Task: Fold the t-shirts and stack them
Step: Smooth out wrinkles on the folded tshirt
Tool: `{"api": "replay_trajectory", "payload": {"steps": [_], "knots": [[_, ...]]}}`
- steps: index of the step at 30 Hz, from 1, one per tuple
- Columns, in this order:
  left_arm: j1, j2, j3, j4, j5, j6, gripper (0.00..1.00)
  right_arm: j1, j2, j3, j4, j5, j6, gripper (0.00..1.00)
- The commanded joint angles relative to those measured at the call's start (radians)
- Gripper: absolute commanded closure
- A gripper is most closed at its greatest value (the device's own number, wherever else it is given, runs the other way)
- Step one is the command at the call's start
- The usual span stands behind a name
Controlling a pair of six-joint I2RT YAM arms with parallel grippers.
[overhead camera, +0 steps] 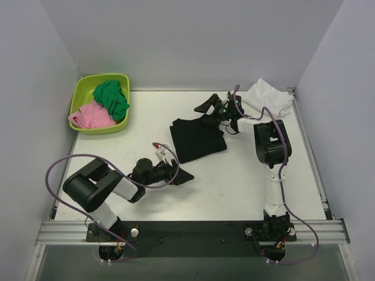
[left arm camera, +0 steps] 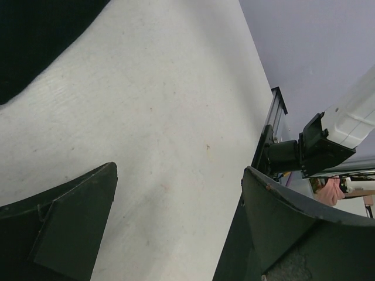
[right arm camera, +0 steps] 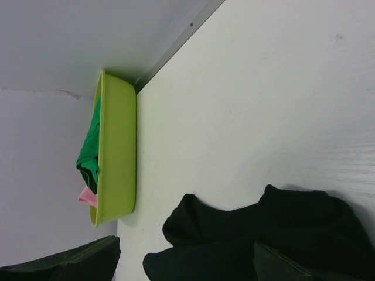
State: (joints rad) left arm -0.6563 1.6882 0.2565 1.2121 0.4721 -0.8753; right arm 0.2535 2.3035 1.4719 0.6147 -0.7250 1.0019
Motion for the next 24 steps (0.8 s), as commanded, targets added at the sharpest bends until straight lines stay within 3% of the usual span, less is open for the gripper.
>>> {"api": "replay_trajectory", "payload": {"steps": [1, 7, 13, 24], "knots": [[-0.012, -0.163, 0.062, -0.152, 0.019, 0.056, 0.03, -0.007, -0.192, -0.044, 0.010, 0.073, -0.094, 0.00], [-0.043, -0.396, 0.225, -0.602, -0.044, 0.176, 0.03, 0.004, -0.427, -0.174, -0.056, 0.096, -0.121, 0.00], [-0.032, -0.389, 0.444, -0.860, -0.095, 0.262, 0.03, 0.024, -0.616, -0.342, -0.073, 0.116, -0.121, 0.00], [0.063, -0.211, 0.598, -0.866, -0.107, 0.237, 0.03, 0.027, -0.711, -0.512, -0.018, 0.096, -0.105, 0.00]]}}
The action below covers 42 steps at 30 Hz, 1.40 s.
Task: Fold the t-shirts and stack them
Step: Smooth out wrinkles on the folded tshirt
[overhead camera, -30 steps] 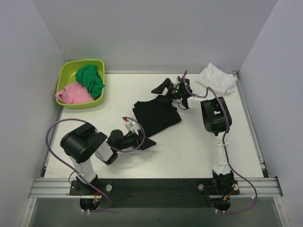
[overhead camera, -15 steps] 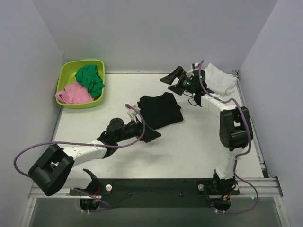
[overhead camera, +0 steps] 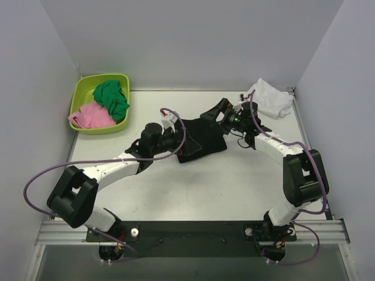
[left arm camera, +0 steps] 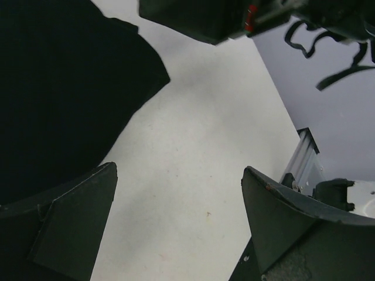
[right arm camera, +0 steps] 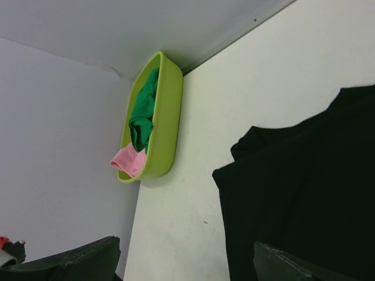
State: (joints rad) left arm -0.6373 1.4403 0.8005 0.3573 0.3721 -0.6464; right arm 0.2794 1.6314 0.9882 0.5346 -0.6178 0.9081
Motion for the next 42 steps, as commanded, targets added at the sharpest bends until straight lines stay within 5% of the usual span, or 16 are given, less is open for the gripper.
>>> {"api": "replay_trajectory", "payload": {"steps": [1, 17, 24, 35, 42], "knots": [[0.054, 0.042, 0.054, 0.000, -0.004, 0.005, 0.03, -0.002, -0.033, -0.032, 0.067, -0.013, -0.009, 0.00], [0.163, 0.106, 0.000, 0.055, 0.024, -0.004, 0.03, -0.026, 0.261, -0.154, 0.414, -0.080, 0.132, 0.00], [0.195, 0.098, -0.024, 0.063, 0.034, -0.009, 0.03, -0.043, 0.286, -0.213, 0.443, -0.074, 0.124, 0.00], [0.218, 0.063, -0.058, 0.066, 0.021, -0.036, 0.03, -0.033, 0.070, -0.232, 0.119, 0.038, -0.087, 0.00], [0.217, -0.006, -0.070, 0.037, 0.014, -0.048, 0.03, 0.000, -0.054, 0.058, -0.316, 0.237, -0.282, 0.00]]}}
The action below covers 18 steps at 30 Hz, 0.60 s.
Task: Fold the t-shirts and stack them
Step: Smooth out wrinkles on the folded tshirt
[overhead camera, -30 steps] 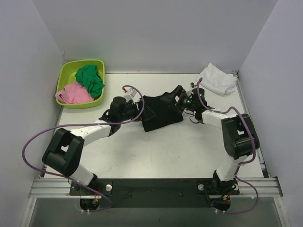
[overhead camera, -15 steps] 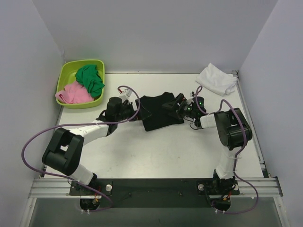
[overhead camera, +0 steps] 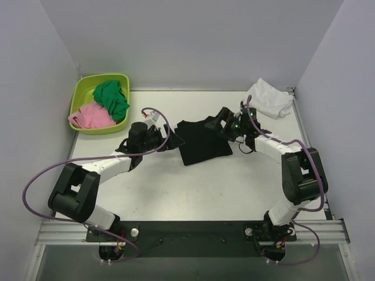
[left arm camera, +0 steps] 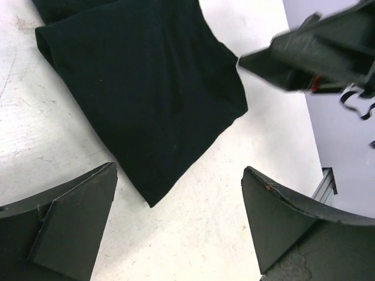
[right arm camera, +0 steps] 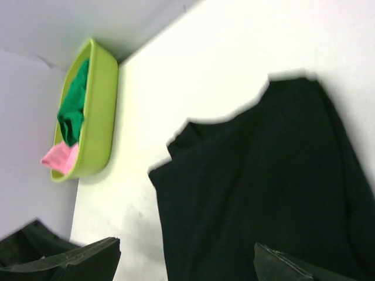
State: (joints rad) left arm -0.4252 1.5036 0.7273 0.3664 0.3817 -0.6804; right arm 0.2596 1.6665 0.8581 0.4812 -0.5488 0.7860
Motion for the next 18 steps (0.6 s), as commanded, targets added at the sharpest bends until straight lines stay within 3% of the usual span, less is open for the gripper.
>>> {"api": "replay_trajectory", "payload": {"steps": [1, 4, 10, 14, 18], "knots": [[0.003, -0.078, -0.003, 0.023, 0.002, -0.019, 0.03, 0.018, -0.083, 0.231, -0.304, 0.203, -0.203, 0.00], [-0.001, -0.126, -0.032, -0.018, -0.020, -0.036, 0.03, -0.005, -0.010, 0.418, -0.540, 0.369, -0.269, 0.00], [-0.024, -0.215, -0.078, -0.138, -0.107, -0.050, 0.03, -0.035, 0.264, 0.865, -0.786, 0.708, -0.341, 0.00], [-0.049, -0.262, -0.117, -0.130, -0.116, -0.074, 0.03, -0.091, 0.419, 1.024, -0.794, 0.793, -0.318, 0.00], [-0.060, -0.296, -0.154, -0.089, -0.103, -0.079, 0.03, -0.164, 0.631, 1.206, -0.793, 0.730, -0.268, 0.00]]}}
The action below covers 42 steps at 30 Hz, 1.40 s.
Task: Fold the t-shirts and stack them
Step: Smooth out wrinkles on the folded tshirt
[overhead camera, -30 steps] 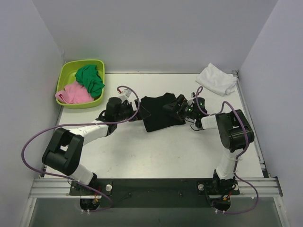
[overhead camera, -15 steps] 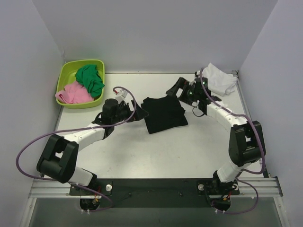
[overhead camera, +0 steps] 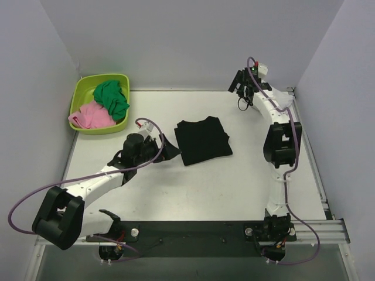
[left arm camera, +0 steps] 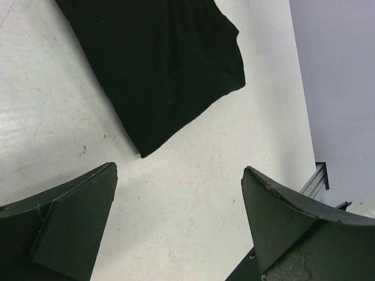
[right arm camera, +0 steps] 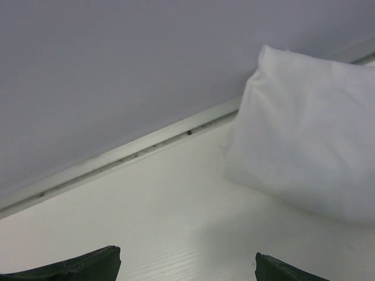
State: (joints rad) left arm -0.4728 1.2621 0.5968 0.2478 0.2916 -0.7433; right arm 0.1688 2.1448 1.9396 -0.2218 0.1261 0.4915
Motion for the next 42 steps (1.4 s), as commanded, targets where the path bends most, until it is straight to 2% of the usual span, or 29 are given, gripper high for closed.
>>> {"api": "replay_trajectory", "payload": {"steps": [1, 6, 10, 17, 22, 32, 33, 42], "knots": [[-0.016, -0.061, -0.031, 0.033, -0.009, -0.016, 0.03, -0.084, 0.183, 0.192, -0.090, 0.050, 0.032, 0.00], [-0.040, -0.044, -0.040, 0.037, -0.014, 0.007, 0.03, -0.144, 0.311, 0.317, -0.061, -0.003, 0.070, 0.00], [-0.040, 0.016, -0.045, 0.080, 0.009, 0.010, 0.03, -0.157, 0.328, 0.308, 0.041, -0.032, 0.099, 0.00], [-0.041, 0.147, -0.042, 0.166, 0.053, -0.007, 0.03, -0.157, 0.325, 0.311, 0.091, -0.086, 0.121, 0.00], [-0.041, 0.178, -0.031, 0.188, 0.055, -0.010, 0.03, -0.160, 0.317, 0.283, 0.147, -0.074, 0.116, 0.00], [-0.040, 0.175, -0.028, 0.160, 0.050, -0.002, 0.03, -0.167, 0.455, 0.412, 0.111, -0.105, 0.189, 0.00], [-0.040, 0.171, -0.028, 0.156, 0.050, -0.002, 0.03, -0.196, 0.467, 0.417, 0.102, -0.118, 0.197, 0.00], [-0.040, 0.140, -0.045, 0.146, 0.050, -0.004, 0.03, -0.207, 0.465, 0.384, 0.013, -0.189, 0.285, 0.00]]}}
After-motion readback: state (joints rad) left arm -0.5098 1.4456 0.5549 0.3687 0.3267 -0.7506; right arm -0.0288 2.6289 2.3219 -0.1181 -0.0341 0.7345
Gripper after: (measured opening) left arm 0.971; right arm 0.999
